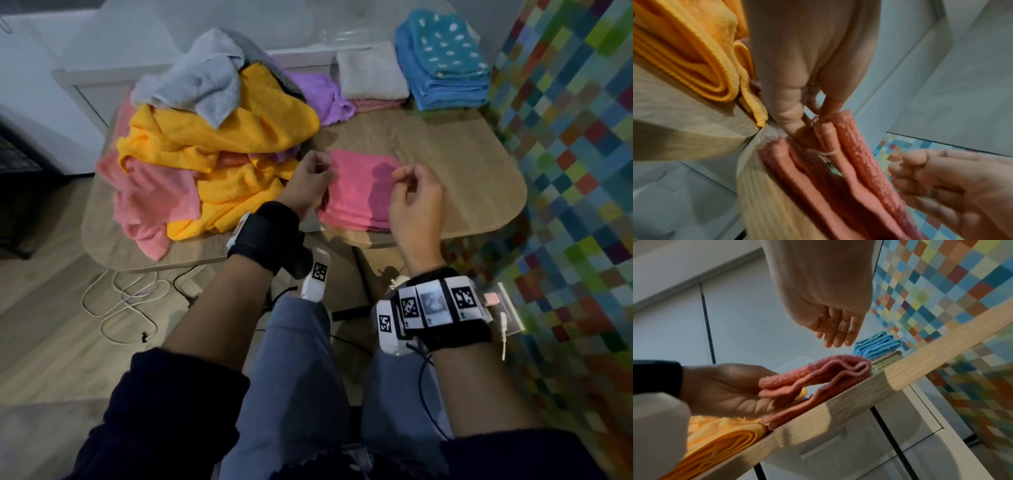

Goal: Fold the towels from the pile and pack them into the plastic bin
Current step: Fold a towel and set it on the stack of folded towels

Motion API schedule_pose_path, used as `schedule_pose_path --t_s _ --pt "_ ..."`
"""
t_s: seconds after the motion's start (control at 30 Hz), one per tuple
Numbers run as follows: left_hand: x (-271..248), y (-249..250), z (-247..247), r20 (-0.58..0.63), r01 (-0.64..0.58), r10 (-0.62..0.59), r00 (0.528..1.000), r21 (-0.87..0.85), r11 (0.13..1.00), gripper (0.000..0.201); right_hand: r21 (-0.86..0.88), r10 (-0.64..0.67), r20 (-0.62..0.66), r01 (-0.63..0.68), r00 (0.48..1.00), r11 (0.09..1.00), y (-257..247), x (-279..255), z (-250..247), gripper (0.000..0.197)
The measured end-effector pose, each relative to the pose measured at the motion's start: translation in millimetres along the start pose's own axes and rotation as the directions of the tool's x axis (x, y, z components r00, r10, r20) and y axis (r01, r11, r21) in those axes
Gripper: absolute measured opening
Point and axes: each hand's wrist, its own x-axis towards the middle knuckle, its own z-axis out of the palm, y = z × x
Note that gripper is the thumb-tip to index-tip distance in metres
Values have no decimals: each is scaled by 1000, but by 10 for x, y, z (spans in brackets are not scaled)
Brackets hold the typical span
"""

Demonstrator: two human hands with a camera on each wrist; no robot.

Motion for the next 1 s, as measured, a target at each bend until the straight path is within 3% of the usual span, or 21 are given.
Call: schedule_pose_path --t_s 0.07,0.17,0.27,0.33,0.4,0.47,0.53,0.6,0.7,0.83,0.93,1.0 --pt "8 -7 -17 14 7 -7 1000 -6 1000 31 -36 -17 43 19 999 999 23 -6 67 17" --pt "-21 -52 -14 -1 28 -28 1000 65 998 28 -121 -28 208 54 978 991 58 -53 170 25" --pt "-33 -30 1 -33 33 -30 999 106 994 18 -292 -67 390 192 918 937 141 -92 221 38" --pt "-36 15 14 -44 -28 40 998 241 970 23 -402 -65 479 285 875 870 199 -118 232 44" --pt "-40 -12 31 -9 -116 137 991 478 871 33 -473 -51 515 334 856 815 233 -158 255 49" --pt "-69 -70 49 5 -123 167 986 693 711 42 -535 -31 518 352 855 768 233 -187 288 58" --pt "-115 -75 73 -56 -78 181 982 750 656 40 -576 0 540 369 842 730 209 -184 309 62" --pt "-124 -39 113 -100 -37 175 980 765 643 34 -604 55 578 381 815 700 189 -162 310 54" --pt "-126 40 194 -83 30 84 993 865 501 33 -609 102 592 360 800 707 168 -112 256 51" --pt "-65 70 212 -84 71 23 996 940 335 34 -620 232 526 182 818 763 164 -90 182 51" --pt "7 81 180 -79 81 -22 997 929 361 32 -592 239 410 57 880 804 208 -44 195 57" --pt "-9 67 180 -92 94 -24 995 926 366 35 -578 283 380 -13 880 816 175 31 188 69"
